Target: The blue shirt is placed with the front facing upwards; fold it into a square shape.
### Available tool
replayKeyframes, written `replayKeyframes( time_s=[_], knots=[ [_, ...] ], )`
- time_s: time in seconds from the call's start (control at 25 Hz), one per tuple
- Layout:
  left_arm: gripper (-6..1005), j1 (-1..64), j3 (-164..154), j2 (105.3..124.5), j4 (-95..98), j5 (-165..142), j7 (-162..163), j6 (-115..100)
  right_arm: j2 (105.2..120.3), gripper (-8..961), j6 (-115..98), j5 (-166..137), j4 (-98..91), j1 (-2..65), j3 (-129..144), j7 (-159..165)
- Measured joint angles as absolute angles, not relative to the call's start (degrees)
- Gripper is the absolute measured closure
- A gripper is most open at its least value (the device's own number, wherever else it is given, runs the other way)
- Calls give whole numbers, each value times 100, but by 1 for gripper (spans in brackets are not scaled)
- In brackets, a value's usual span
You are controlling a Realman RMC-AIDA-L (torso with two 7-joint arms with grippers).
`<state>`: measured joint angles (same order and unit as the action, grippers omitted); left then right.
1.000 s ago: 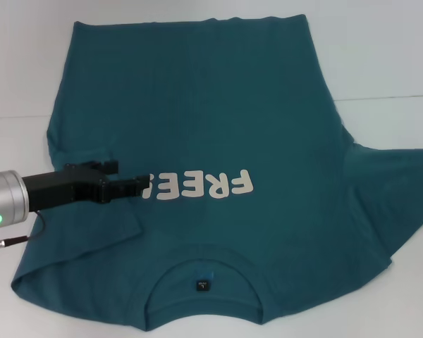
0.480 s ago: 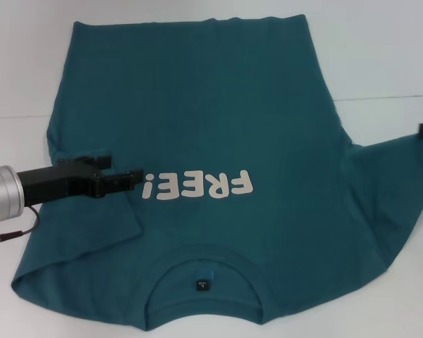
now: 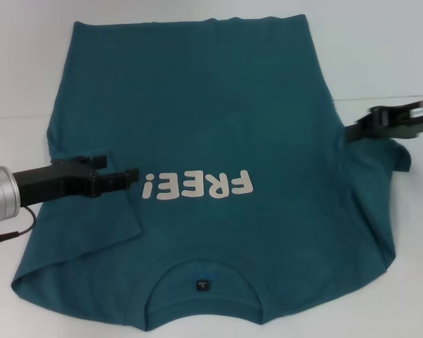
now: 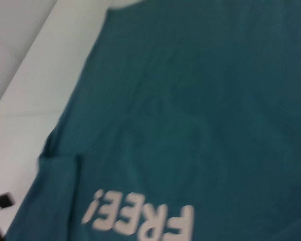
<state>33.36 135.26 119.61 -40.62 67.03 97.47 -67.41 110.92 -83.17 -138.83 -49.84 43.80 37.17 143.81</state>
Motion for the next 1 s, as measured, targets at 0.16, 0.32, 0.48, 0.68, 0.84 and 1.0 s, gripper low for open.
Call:
replayKeyframes(
  time_s=[0.16,0.32,0.48,0.68,0.84,1.0],
  knots=[
    [112,3309,13539,11959,-4086,6706,9747,-6735,11253,954,-8332,-13904,-4984,4652,4311,14539],
    [112,3297,13544,11943,-4089,6706,9747,-6732,11400,955,-8292,-13928,-4928,4868,4969,14718],
    [111,3274,13581,11940,-4096,6706,9747,-6726,11576,954,-8145,-14040,-4752,5049,5353,14798],
    [111,3251,13605,11942,-4090,6706,9747,-6722,11644,947,-7918,-14315,-4220,5269,5382,14801],
    [111,3251,13607,11944,-4073,6697,9747,-6721,11620,875,-7859,-14343,-4216,5208,5334,14803],
    [111,3261,13604,11944,-4073,6699,9747,-6737,11508,802,-7730,-14332,-4362,4991,5103,14779]
  ],
)
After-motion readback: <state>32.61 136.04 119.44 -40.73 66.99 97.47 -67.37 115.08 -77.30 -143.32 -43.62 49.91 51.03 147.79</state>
